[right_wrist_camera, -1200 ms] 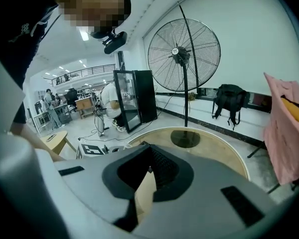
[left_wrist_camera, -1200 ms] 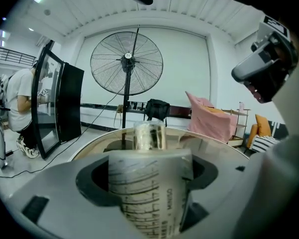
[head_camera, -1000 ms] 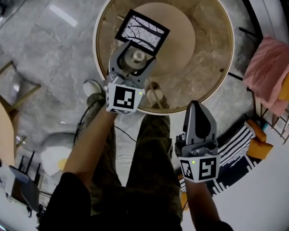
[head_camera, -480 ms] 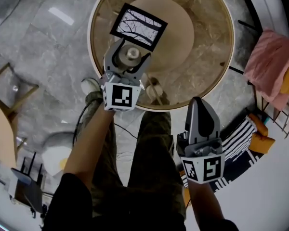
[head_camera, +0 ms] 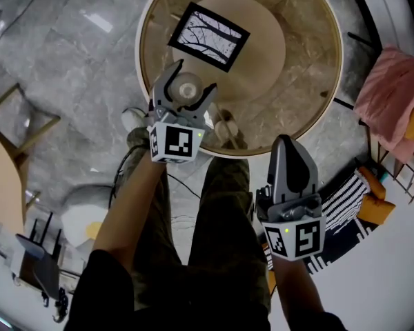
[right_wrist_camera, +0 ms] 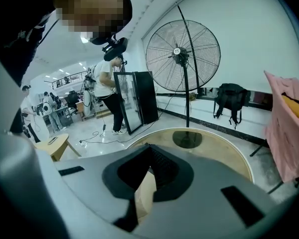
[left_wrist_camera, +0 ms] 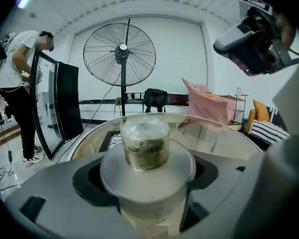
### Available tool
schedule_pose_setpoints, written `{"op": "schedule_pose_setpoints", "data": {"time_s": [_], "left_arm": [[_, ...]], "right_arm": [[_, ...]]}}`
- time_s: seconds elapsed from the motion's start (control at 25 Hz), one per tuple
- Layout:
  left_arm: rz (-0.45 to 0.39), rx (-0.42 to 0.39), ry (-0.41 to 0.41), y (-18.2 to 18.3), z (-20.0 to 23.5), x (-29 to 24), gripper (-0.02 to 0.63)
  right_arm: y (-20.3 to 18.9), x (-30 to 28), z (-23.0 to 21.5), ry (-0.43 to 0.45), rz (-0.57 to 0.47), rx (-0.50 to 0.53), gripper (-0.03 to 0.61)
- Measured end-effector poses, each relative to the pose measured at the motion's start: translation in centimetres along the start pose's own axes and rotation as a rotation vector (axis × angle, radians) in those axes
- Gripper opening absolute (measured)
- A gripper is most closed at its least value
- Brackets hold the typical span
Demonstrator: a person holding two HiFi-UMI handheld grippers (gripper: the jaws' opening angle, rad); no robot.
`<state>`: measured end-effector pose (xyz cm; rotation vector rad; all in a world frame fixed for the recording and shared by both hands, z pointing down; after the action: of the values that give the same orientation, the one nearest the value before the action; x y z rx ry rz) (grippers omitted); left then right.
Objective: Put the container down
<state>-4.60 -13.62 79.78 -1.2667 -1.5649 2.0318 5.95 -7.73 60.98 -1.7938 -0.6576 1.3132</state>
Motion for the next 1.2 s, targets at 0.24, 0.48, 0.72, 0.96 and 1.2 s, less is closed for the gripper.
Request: {"op": "schedule_pose_setpoints", "data": {"time_s": [0.24,0.48,0.72,0.96,1.2], "left_arm": [[0.036,-0.014,0.020,-0.6,-0.6,1.0,0.356],[0.017,0.005,0.017,-0.4,-0.8,1.4,0.370],[0.024,0.043,0.022,-0.8,-0.7,2.6,0.394],[0.044,0.066,0.058,-2.0,-1.1,5.3,0.396],[0.039,0.124,0.104,2.2,-1.1,11.1,0.393]], "right_arm": [[0.1,0.3,0.6,0.030,-0.003,0.005,0.021],[0.0,1.1,0.6,0.041,-0.008,0.009,0.021],[-0.4,1.7,0.5,0.061,-0.001,0.016,0.021],[-0.6,2.0,0.3,0.073,-0.004,0.029,0.021],[2.9,3.6,0.2,0.078,-0.021,0.055,0.021]]}}
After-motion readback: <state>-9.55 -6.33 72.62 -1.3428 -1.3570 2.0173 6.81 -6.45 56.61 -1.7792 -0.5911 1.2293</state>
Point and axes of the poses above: the fingertips, and each gripper's own axes: x backward along the fingers, z to its left, y out of its top, the point moved 1 cm from there along x, backward along the fingers
